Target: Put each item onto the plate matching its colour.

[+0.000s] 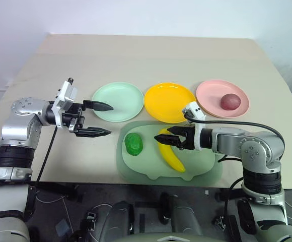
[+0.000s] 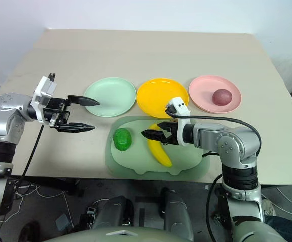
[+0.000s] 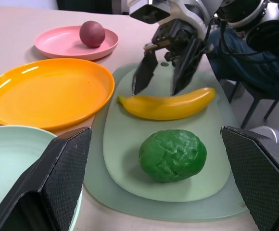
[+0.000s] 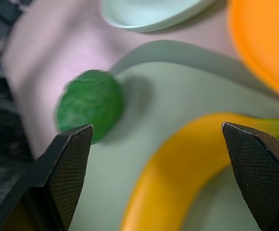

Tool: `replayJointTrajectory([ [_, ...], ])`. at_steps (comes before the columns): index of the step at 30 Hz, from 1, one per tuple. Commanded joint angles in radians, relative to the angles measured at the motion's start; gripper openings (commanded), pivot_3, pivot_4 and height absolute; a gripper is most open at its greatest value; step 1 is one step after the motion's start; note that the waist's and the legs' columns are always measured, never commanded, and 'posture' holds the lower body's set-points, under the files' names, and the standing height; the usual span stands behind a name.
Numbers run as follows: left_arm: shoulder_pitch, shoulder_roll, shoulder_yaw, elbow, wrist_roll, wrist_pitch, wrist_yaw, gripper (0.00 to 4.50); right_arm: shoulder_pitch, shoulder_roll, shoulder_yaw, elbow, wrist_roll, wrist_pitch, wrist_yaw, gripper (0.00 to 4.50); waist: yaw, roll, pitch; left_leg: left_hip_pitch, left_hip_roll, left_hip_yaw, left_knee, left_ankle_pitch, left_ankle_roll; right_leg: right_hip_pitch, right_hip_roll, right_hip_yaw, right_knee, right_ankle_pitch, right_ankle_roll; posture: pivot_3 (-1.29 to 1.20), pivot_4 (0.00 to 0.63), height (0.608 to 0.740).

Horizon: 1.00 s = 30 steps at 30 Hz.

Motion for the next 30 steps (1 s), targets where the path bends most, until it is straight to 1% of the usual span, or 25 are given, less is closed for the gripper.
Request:
replayJointTrajectory([
  [1, -0.014, 0.001, 0.018, -0.003, 0.004, -0.007, -0.004, 4.5, -0.056, -0.019, -0.046, -0.018, 0.023, 0.11, -0.041, 4.48, 0.0, 0.0, 0.0, 0.0, 0.0, 0.0, 0.0, 0.0, 0.0, 0.0, 0.0, 0.0, 0.0, 0.0, 0.0, 0.0, 0.15, 0.74],
  [2, -0.015, 0.001, 0.019, -0.001, 0.002, -0.008, -0.004, 4.5, -0.062, -0.057, -0.014, -0.049, -0.014, 0.097, -0.061, 4.48, 0.0, 0.0, 0.0, 0.0, 0.0, 0.0, 0.0, 0.0, 0.0, 0.0, 0.0, 0.0, 0.0, 0.0, 0.0, 0.0, 0.15, 0.74],
  [3, -0.016, 0.002, 0.019, 0.002, 0.003, -0.009, -0.004, 4.5, -0.07, -0.071, -0.004, -0.066, -0.035, 0.121, -0.087, 4.48, 0.001, 0.0, 0.0, 0.0, 0.0, 0.0, 0.0, 0.0, 0.0, 0.0, 0.0, 0.0, 0.0, 0.0, 0.0, 0.0, 0.15, 0.74],
  [5, -0.019, 0.0, 0.018, 0.009, 0.007, -0.012, -0.004, 4.5, -0.075, -0.112, 0.026, -0.047, 0.007, 0.141, -0.096, 4.48, 0.001, 0.0, 0.0, 0.0, 0.0, 0.0, 0.0, 0.0, 0.0, 0.0, 0.0, 0.0, 0.0, 0.0, 0.0, 0.0, 0.15, 0.74],
  [10, -0.024, -0.013, 0.019, 0.012, 0.014, -0.011, -0.004, 4.5, -0.085, -0.053, -0.019, -0.031, 0.033, 0.151, -0.157, 4.48, -0.003, 0.0, 0.0, 0.0, 0.0, -0.001, -0.001, 0.0, 0.0, 0.0, 0.0, 0.0, 0.0, 0.0, 0.0, 0.0, 0.15, 0.74],
  [14, -0.021, -0.018, 0.025, 0.01, 0.019, -0.007, -0.004, 4.5, -0.087, -0.018, -0.069, 0.041, 0.144, 0.151, -0.222, 4.48, -0.004, 0.0, 0.0, 0.0, 0.0, -0.001, -0.001, 0.0, 0.001, 0.0, 0.0, 0.0, 0.0, 0.0, 0.0, 0.0, 0.15, 0.74],
  [17, -0.017, -0.018, 0.028, 0.007, 0.021, -0.005, -0.004, 4.5, -0.111, -0.014, -0.098, 0.08, 0.236, 0.151, -0.277, 4.48, -0.003, 0.0, 0.0, 0.0, 0.0, -0.001, -0.001, 0.0, 0.001, 0.0, 0.0, 0.0, 0.0, 0.0, 0.0, 0.0, 0.15, 0.74],
  [23, -0.019, -0.018, 0.032, 0.0, 0.022, 0.006, 0.004, 4.5, -0.119, -0.028, -0.055, 0.142, 0.398, 0.151, -0.427, 4.48, -0.006, 0.0, 0.0, 0.0, 0.001, -0.002, -0.001, 0.0, 0.001, 0.0, 0.0, 0.0, 0.0, 0.0, 0.0, 0.0, 0.15, 0.74],
  [25, -0.022, -0.019, 0.032, -0.004, 0.022, 0.01, 0.008, 4.5, -0.121, -0.012, -0.056, 0.142, 0.415, 0.151, -0.494, 4.48, -0.006, 0.0, 0.0, 0.0, 0.001, -0.002, -0.001, 0.0, 0.001, 0.0, 0.0, 0.0, 0.0, 0.0, 0.0, 0.0, 0.15, 0.74],
  [30, -0.022, -0.017, 0.033, -0.009, 0.022, 0.015, 0.014, 4.5, -0.127, -0.022, -0.036, 0.154, 0.515, 0.151, -0.583, 4.48, -0.007, 0.0, 0.0, 0.0, 0.001, -0.003, -0.001, 0.0, 0.001, 0.0, 0.0, 0.0, 0.0, 0.0, 0.0, 0.0, 0.15, 0.74],
])
